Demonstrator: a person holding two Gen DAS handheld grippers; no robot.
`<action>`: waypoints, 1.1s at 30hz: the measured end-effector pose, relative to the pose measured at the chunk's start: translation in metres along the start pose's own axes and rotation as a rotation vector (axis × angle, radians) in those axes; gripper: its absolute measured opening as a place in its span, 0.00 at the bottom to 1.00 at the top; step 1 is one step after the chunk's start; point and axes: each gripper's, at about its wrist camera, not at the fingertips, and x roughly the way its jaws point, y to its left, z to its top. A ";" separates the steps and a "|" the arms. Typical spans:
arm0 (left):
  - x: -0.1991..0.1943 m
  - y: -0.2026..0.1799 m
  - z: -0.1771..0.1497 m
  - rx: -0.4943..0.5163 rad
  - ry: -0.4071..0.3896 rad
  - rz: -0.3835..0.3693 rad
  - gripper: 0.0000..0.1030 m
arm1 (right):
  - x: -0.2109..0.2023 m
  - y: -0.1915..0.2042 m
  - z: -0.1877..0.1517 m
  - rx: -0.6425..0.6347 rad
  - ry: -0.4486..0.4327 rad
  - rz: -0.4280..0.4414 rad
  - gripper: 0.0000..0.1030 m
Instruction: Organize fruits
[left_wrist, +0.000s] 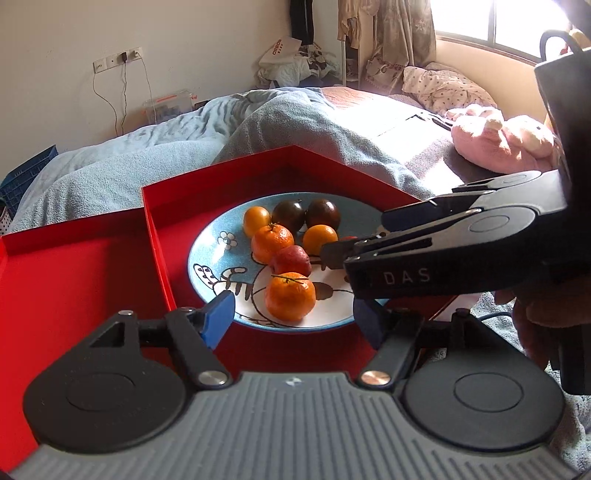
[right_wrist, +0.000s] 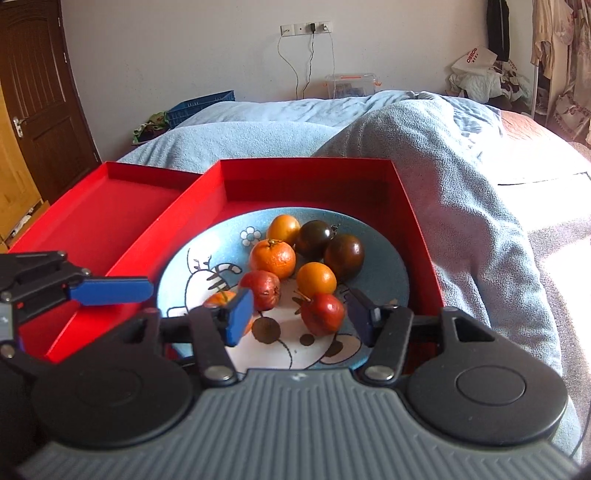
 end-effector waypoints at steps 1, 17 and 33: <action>-0.004 0.001 -0.001 -0.010 -0.002 0.013 0.73 | -0.008 0.001 -0.002 -0.003 -0.018 -0.019 0.66; -0.092 -0.020 -0.020 -0.091 -0.068 0.156 0.73 | -0.165 0.015 -0.069 0.197 -0.184 -0.178 0.74; -0.130 -0.025 -0.042 -0.099 -0.067 0.174 0.74 | -0.175 0.058 -0.084 0.078 -0.077 -0.133 0.75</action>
